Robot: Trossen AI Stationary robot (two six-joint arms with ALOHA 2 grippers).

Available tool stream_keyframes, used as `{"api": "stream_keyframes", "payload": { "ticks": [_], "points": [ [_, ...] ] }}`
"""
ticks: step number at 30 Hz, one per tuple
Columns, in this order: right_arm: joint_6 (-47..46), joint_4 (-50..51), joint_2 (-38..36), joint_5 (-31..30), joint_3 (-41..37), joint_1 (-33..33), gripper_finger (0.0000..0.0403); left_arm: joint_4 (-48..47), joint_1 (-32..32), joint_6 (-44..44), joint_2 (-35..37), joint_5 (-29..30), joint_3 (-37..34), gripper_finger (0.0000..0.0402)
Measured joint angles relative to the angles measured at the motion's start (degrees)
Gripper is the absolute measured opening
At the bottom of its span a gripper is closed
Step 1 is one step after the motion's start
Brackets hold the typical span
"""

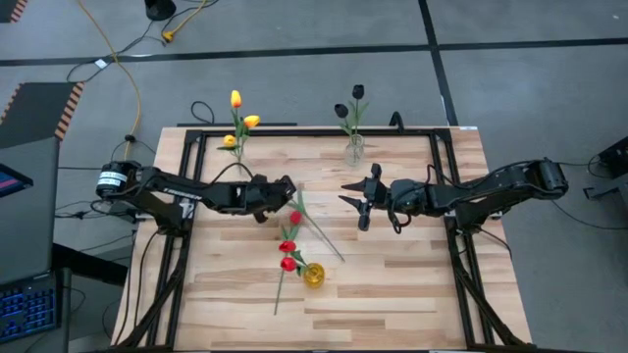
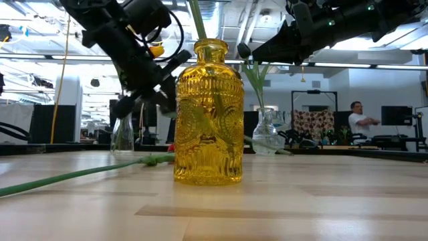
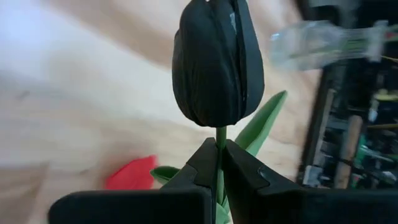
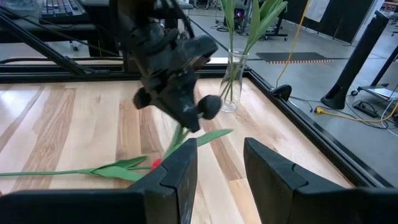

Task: Sort flowers into vase by color
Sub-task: Put the black flower into the right transparent vase

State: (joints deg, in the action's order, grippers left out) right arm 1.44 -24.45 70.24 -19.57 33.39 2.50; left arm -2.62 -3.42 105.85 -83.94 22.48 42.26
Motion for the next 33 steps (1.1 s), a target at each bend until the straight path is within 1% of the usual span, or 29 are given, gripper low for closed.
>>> {"api": "stream_keyframes", "payload": {
  "ticks": [5, 14, 24, 26, 29, 33],
  "points": [
    [-0.01, 0.0, 0.0, 0.0, 0.0, 0.0, 0.0157, 8.52, -1.32, -10.15, 0.0, 1.62, 0.0, 0.0005],
    [0.0, 0.0, 0.0, 0.0, 0.0, 0.0, 0.0157, 21.8, -2.52, -27.25, 0.0, 1.67, 0.0, 0.0005],
    [-0.01, 0.0, 0.0, 0.0, 0.0, -0.02, 0.0157, 38.73, -4.77, -55.35, 0.0, 1.33, 0.0, 0.0005],
    [0.0, 0.01, 0.0, 0.0, 0.0, -0.02, 0.0157, 40.85, -5.15, -59.69, 0.0, 0.25, 0.0, 0.0005],
    [0.15, 0.0, -0.02, 0.0, 0.0, -0.02, 0.0157, 41.18, -5.46, -66.26, 0.0, -0.97, 0.83, 0.0005],
    [3.76, 0.0, -1.46, 0.0, 0.0, 0.08, 0.0157, 41.2, -5.44, -75.23, 0.0, -1.12, 2.65, 0.0005]
  ]
}}
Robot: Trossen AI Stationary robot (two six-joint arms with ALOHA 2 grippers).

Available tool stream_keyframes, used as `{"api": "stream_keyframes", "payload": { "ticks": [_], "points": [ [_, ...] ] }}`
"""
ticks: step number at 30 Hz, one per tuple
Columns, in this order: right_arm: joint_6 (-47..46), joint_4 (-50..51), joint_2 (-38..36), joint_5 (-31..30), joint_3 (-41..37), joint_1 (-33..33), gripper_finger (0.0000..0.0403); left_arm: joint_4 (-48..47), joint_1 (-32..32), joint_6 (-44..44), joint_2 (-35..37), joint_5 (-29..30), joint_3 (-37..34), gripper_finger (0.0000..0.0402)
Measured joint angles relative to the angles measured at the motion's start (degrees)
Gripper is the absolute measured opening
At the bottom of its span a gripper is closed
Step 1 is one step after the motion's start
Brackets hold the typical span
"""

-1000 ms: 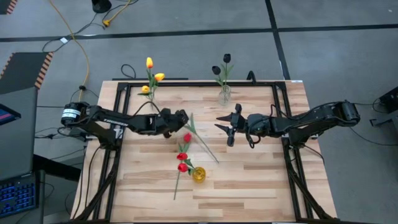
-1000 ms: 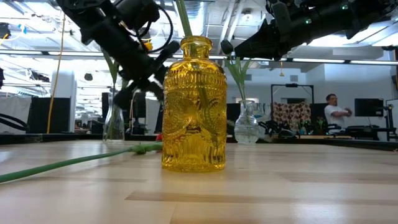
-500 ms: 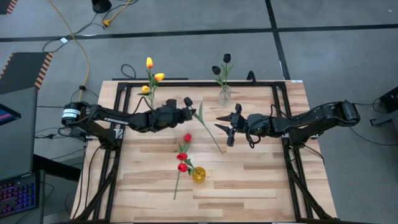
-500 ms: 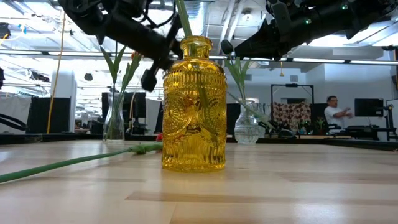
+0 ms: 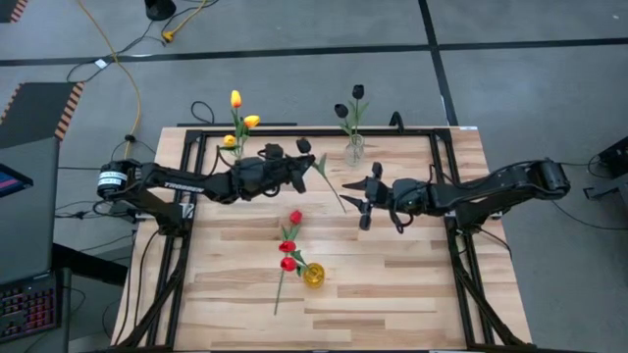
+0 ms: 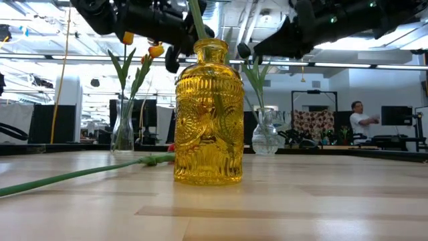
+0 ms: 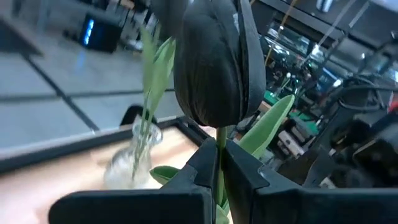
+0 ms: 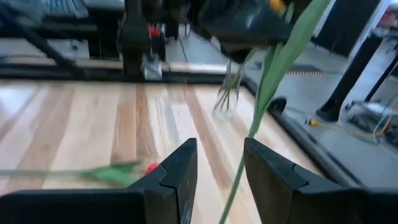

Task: Sort flowers into vase by color
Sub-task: Put the black flower into the right transparent vase

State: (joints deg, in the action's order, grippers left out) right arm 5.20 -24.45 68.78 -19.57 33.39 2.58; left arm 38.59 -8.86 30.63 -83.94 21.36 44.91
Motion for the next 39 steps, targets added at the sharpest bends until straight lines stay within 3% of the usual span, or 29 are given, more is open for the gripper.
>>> {"api": "stream_keyframes", "payload": {
  "ticks": [14, 21, 29, 39],
  "points": [
    [0.84, -0.44, -14.86, -0.02, 0.04, -0.1, 0.0157, 0.04, 0.03, -26.3, -0.02, -3.16, 10.22, 0.0005],
    [0.84, -0.44, -18.01, -0.02, 0.04, -0.1, 0.0157, -0.03, -0.2, -36.94, -0.03, -3.18, 15.54, 0.0005],
    [0.84, 0.23, -17.84, -0.02, 0.04, -0.1, 0.0157, 0.03, -3.42, -38.92, -2.94, -10.03, 22.16, 0.0005],
    [0.82, 0.87, -17.82, -0.02, 0.04, -0.1, 0.0157, -6.03, -6.01, -40.96, -12.12, -10.6, 31.86, 0.0005]
  ]
}}
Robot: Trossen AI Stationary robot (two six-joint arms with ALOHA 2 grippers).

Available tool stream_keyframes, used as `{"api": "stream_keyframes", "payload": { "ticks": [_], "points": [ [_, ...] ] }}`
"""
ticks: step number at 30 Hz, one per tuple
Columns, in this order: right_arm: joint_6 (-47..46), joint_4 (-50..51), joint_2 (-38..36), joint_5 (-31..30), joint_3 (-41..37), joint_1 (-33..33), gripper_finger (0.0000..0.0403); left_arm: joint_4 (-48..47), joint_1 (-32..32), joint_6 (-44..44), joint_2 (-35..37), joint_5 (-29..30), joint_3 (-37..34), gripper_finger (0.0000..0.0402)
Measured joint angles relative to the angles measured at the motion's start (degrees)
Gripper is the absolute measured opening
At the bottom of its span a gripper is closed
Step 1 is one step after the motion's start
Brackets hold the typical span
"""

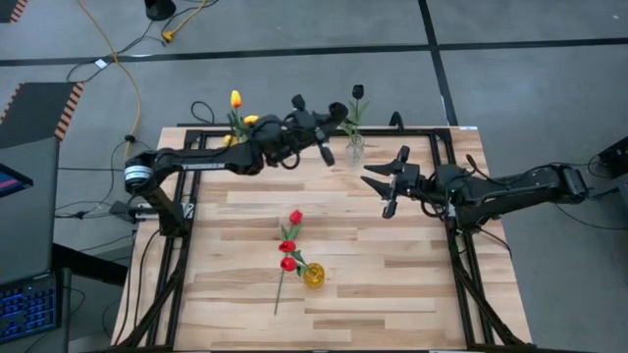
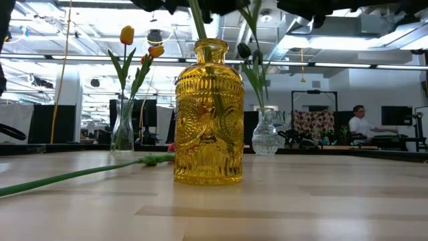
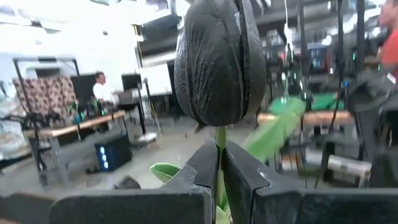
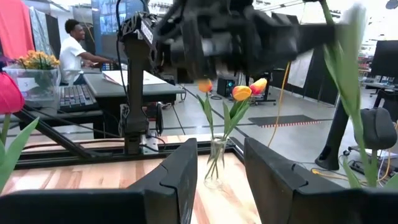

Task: Sort flowers into vase by color
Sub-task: Put the black flower into the right transparent vase

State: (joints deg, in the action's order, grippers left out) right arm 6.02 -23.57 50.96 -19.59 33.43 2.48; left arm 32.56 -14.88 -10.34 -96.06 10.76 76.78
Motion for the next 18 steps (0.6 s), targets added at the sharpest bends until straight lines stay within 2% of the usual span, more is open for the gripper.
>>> {"api": "stream_keyframes", "payload": {
  "ticks": [5, 18],
  "points": [
    [0.0, 0.02, 0.0, 0.0, 0.0, 0.0, 0.0157, -1.57, -0.19, -0.01, -2.45, 0.03, 2.28, 0.0005],
    [0.0, 0.02, 0.0, 0.0, 0.0, 0.0, 0.0157, -5.45, -0.93, 0.3, -2.55, 1.46, 2.4, 0.0005]
  ]
}}
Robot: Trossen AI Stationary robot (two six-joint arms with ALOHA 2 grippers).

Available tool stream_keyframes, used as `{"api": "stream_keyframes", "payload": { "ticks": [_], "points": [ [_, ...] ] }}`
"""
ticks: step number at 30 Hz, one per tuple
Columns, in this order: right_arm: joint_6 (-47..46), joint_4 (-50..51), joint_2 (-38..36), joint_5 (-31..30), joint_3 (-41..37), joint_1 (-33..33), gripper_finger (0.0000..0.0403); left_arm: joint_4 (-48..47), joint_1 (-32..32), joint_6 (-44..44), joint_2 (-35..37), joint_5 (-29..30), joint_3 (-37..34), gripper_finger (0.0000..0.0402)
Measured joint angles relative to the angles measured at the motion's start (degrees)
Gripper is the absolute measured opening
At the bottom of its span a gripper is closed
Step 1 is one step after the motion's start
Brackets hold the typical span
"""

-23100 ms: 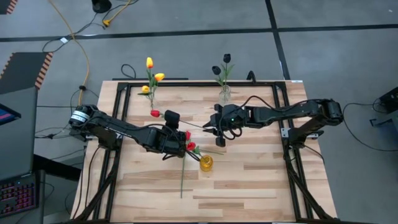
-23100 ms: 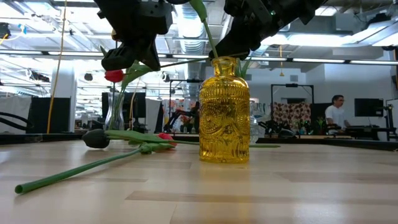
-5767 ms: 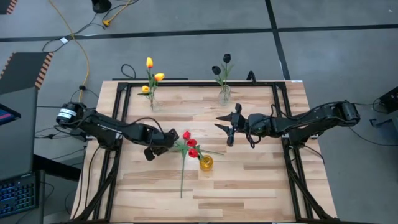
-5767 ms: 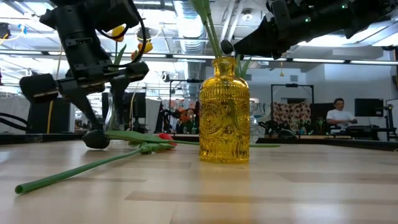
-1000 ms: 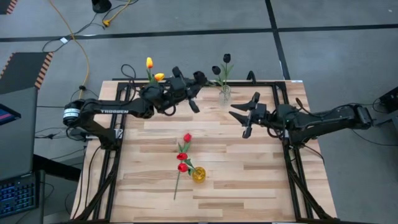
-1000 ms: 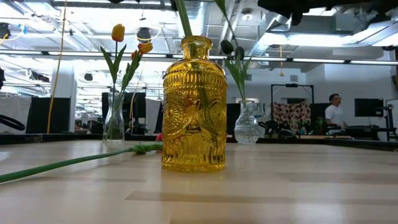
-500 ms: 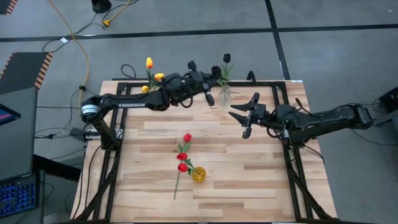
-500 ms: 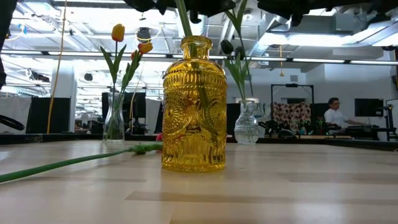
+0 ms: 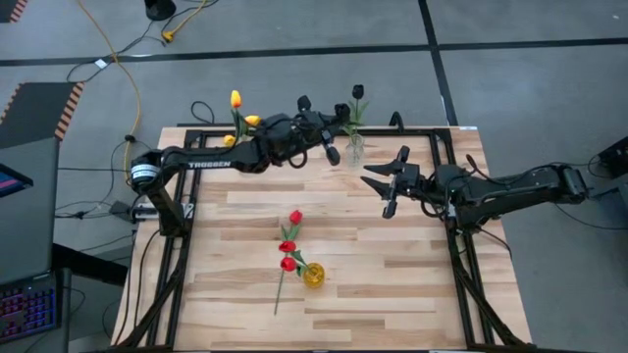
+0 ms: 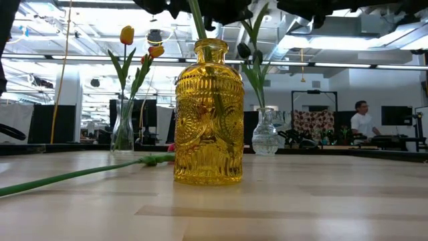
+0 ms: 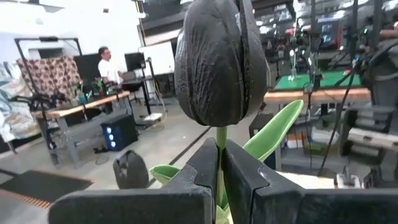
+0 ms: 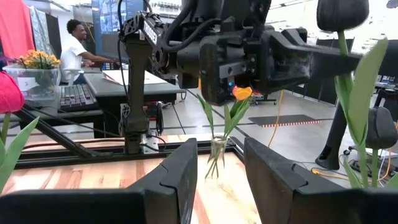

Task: Sort flowers into vase by color
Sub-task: Put the black flower into the right transparent vase

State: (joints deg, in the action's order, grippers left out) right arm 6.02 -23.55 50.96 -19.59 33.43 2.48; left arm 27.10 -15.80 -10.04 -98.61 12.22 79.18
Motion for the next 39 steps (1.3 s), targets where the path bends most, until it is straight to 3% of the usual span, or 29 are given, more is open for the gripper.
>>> {"api": "stream_keyframes", "payload": {
  "ticks": [23, 30, 39],
  "points": [
    [-0.02, 0.34, 0.0, 0.0, -0.02, 0.0, 0.0157, -0.18, -1.59, 3.81, -2.26, 0.64, -0.07, 0.0008],
    [-0.04, 1.05, 0.02, 0.0, -0.02, 0.0, 0.0157, -0.64, -2.06, 3.82, -2.84, 2.02, -0.11, 0.0045],
    [-0.04, 1.05, 0.02, 0.0, -0.02, 0.0, 0.0157, -1.31, -2.09, 4.67, -2.86, 2.96, -0.11, 0.0122]
  ]
}}
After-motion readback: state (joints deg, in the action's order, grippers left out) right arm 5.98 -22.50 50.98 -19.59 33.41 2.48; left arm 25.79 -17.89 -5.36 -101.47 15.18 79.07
